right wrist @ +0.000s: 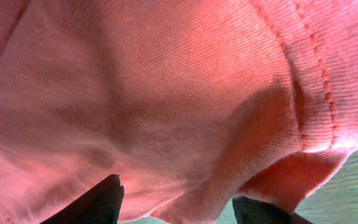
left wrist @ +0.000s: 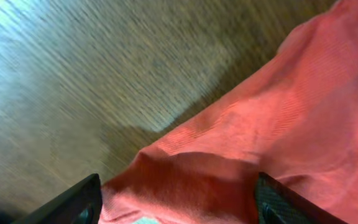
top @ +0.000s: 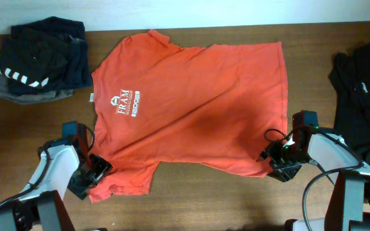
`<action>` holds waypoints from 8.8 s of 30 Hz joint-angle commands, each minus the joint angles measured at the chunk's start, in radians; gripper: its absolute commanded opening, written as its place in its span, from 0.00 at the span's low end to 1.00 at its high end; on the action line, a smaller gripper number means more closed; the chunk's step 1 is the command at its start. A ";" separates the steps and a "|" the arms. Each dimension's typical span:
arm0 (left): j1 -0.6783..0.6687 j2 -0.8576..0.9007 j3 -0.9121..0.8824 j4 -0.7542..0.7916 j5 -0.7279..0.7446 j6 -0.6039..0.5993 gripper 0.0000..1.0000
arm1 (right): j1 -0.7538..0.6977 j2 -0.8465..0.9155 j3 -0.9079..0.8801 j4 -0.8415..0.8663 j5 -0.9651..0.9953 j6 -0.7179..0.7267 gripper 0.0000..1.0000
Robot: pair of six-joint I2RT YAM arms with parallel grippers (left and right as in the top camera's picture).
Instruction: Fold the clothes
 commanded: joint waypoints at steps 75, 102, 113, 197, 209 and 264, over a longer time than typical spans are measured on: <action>-0.108 0.185 0.269 0.623 0.023 0.016 0.01 | 0.003 0.111 0.214 0.422 0.198 -0.006 0.07; -0.108 0.185 0.303 0.841 0.008 0.225 0.82 | 0.002 0.137 0.521 0.248 0.315 -0.275 0.99; -0.155 0.159 0.309 0.759 0.148 0.278 0.59 | 0.002 0.154 0.599 -0.039 0.137 -0.294 0.98; -0.325 0.159 0.328 0.539 0.251 0.242 0.01 | 0.350 0.425 0.655 -0.100 -0.010 -0.370 0.05; -0.325 0.159 0.328 0.528 0.251 0.242 0.01 | 0.355 0.454 0.655 -0.172 0.008 -0.393 0.06; -0.325 0.169 0.321 0.421 0.120 0.242 0.03 | 0.238 0.503 1.005 -0.502 0.408 -0.455 0.70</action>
